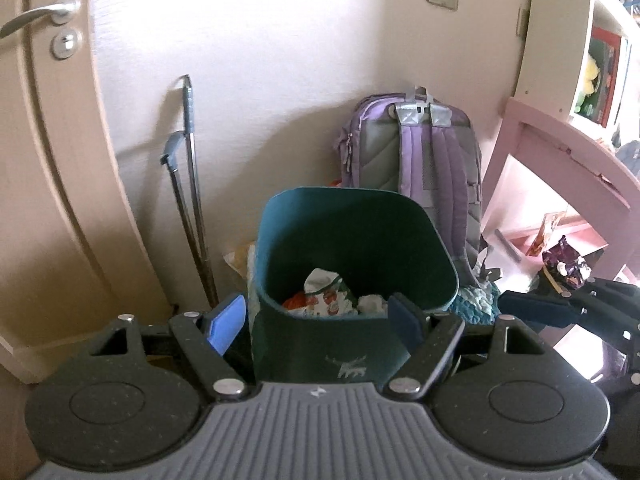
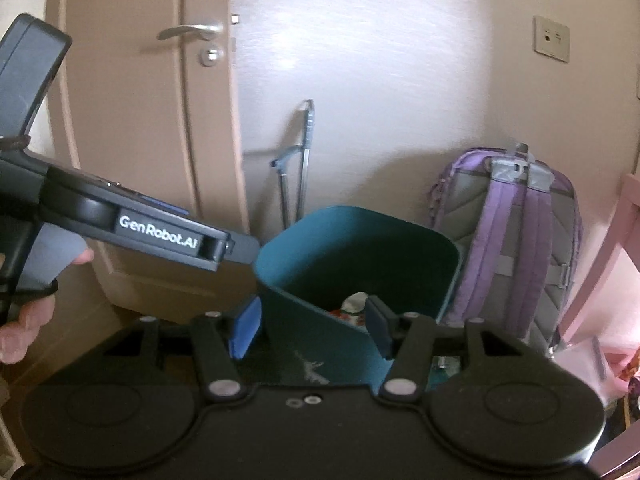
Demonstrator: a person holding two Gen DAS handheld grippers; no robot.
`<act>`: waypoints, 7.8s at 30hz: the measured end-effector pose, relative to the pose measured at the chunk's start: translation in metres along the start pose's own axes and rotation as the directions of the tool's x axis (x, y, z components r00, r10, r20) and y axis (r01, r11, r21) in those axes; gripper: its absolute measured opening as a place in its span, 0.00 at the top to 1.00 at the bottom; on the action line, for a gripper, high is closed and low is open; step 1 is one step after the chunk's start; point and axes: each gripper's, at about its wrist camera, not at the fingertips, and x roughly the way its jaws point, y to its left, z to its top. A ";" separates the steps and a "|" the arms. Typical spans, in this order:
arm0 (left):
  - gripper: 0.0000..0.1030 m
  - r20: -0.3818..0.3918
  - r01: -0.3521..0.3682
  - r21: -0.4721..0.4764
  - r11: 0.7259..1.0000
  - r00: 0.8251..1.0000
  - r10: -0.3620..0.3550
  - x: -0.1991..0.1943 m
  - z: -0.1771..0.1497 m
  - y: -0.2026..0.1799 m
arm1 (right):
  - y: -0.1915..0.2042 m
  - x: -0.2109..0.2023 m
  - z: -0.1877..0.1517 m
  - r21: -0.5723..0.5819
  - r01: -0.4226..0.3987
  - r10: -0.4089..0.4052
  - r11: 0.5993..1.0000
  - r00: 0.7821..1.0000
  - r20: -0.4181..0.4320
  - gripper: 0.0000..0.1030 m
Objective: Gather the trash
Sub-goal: 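Withdraw both tools from the bin and turn down toward the floor, then grasp the brown wrapper with the left tool while the right tool grasps the printed strip, then lift the brown wrapper in the left tool while the right tool carries the strip toward the bin, then drop the brown wrapper into the teal bin while the right tool drops the strip in, then withdraw both tools from the bin and turn down toward the floor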
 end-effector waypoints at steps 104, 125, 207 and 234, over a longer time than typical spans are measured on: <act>0.71 -0.655 -0.349 -0.643 0.682 0.712 -0.253 0.314 -0.606 0.310 | 0.218 0.389 -0.479 -0.329 -0.592 0.131 0.735 0.600 -0.789 0.78; 0.71 -0.391 -0.159 -0.571 0.806 0.915 -0.096 0.185 -0.413 0.302 | 0.192 0.254 -0.267 -0.210 -0.353 0.216 0.912 0.848 -0.484 0.81; 0.44 -0.281 0.024 -0.016 1.000 0.959 -0.028 0.209 0.027 -0.019 | -0.057 0.140 -0.004 0.076 0.204 -0.192 0.976 0.971 -0.143 0.65; 0.23 -0.045 0.003 -0.013 1.000 0.999 -0.004 0.011 -0.019 0.037 | 0.029 0.024 -0.002 0.009 0.015 -0.015 1.000 0.999 -0.029 0.53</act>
